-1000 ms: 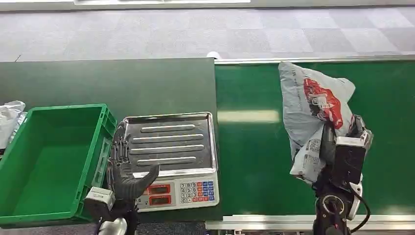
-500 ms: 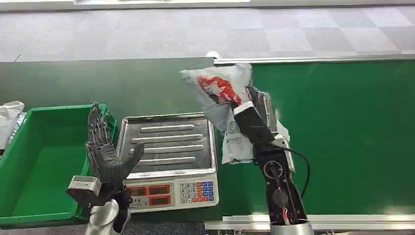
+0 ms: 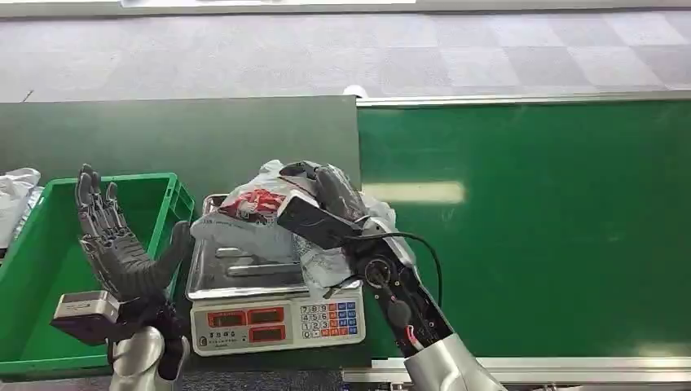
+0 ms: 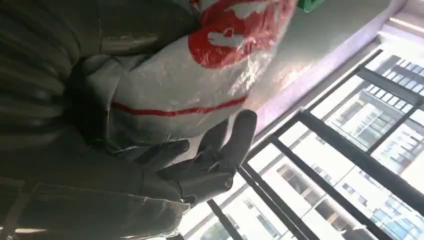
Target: Moved the parcel from conveyor to table for the left to box.
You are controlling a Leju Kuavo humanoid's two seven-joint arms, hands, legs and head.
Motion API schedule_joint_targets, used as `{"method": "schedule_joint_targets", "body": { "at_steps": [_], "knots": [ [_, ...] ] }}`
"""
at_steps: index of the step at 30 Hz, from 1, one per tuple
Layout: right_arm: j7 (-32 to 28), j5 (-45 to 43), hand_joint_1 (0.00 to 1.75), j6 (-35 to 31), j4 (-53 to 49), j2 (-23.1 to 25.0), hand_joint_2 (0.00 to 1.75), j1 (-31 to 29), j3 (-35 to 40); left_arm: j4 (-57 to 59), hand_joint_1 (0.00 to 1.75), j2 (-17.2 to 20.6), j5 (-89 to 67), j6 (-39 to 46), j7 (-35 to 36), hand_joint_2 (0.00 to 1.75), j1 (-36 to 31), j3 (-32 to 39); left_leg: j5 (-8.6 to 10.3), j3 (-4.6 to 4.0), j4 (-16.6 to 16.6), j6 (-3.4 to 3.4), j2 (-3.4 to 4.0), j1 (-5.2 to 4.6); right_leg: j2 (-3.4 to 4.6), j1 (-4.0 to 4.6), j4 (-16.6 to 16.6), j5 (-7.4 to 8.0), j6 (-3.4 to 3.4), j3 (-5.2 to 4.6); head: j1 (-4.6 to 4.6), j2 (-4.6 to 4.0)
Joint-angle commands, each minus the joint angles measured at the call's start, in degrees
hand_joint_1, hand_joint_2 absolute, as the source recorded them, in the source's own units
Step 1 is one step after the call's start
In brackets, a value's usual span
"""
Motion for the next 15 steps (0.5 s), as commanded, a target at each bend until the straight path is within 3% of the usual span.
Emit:
{"method": "schedule_joint_targets", "body": {
  "at_steps": [1,6,12,15],
  "knots": [
    [3.1,0.0,0.0,-2.0,8.6,-0.1,1.75,-5.1,1.6,-0.3,0.0,-0.2,-0.6,0.0,0.8,1.75,0.5,2.7,0.0,0.07,0.0,0.01,0.01,-0.01,-0.01,-0.01,0.0,-0.01,-0.02,0.05,0.02,0.0],
    [2.5,-0.2,0.0,-2.1,8.8,-0.5,1.75,-5.0,1.4,-0.1,0.0,-0.4,-0.8,-0.3,1.0,1.75,0.6,2.8,-0.02,0.14,-0.1,0.03,0.04,0.0,0.03,0.01,-0.1,0.0,0.0,0.11,0.0,0.0],
    [-2.5,-4.4,0.0,-1.8,3.6,-0.6,1.75,-3.1,-0.3,-0.2,0.0,-0.5,-2.2,-1.1,1.2,1.75,0.8,2.1,0.01,0.01,0.0,0.02,-0.02,0.0,-0.03,0.0,0.0,0.0,0.0,0.0,0.0,0.0],
    [-7.5,-12.4,0.0,1.3,-3.2,-0.7,1.75,-0.5,-3.3,0.2,0.0,-0.3,-3.4,-2.1,1.4,1.75,0.7,1.0,0.01,0.05,0.0,0.03,-0.07,0.01,-0.08,0.01,-0.1,-0.01,-0.01,0.06,0.0,0.0]
  ]
}}
